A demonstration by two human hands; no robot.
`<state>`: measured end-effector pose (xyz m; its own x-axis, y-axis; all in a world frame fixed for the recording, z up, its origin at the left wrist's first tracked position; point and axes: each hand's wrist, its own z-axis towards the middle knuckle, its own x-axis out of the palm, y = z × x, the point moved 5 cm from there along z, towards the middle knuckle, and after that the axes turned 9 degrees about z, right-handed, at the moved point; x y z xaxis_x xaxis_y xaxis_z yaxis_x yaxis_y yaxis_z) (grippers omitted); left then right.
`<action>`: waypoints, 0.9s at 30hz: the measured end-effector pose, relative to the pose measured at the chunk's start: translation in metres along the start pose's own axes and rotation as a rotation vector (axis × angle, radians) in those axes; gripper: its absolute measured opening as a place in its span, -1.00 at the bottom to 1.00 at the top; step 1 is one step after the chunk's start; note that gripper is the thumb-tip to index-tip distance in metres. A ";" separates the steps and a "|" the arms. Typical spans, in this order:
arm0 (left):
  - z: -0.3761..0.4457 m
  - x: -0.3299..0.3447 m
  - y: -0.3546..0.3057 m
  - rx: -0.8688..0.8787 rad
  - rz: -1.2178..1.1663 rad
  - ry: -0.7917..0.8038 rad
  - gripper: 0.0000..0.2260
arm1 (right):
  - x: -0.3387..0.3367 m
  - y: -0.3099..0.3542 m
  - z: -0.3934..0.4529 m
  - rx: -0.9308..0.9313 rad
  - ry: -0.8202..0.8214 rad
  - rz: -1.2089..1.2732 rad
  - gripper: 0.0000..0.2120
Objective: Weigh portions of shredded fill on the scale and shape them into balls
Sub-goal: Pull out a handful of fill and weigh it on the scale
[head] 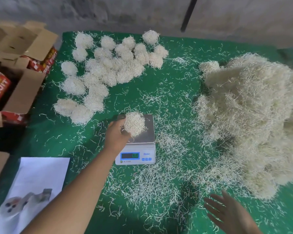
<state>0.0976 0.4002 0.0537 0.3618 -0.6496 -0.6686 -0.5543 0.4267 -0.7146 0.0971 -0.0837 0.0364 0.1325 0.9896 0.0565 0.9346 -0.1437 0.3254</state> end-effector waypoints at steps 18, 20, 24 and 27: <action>-0.213 -0.043 0.034 -0.154 -0.001 -0.244 -0.79 | -0.031 0.033 0.019 -0.120 0.118 -0.336 -0.70; -0.238 -0.044 0.039 -0.185 0.054 -0.257 -0.79 | -0.037 0.039 0.020 -0.131 0.138 -0.340 -0.71; -0.274 -0.036 0.045 -0.250 0.137 -0.257 -0.80 | -0.064 0.034 0.027 -0.106 0.153 -0.354 -0.71; -0.282 -0.028 0.039 -0.276 0.154 -0.267 -0.79 | -0.084 0.026 0.033 -0.079 0.150 -0.364 -0.72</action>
<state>-0.1456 0.2572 0.1027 0.4209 -0.3896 -0.8192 -0.7844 0.2972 -0.5444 0.1214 -0.1703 0.0086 -0.2581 0.9643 0.0594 0.8826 0.2104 0.4204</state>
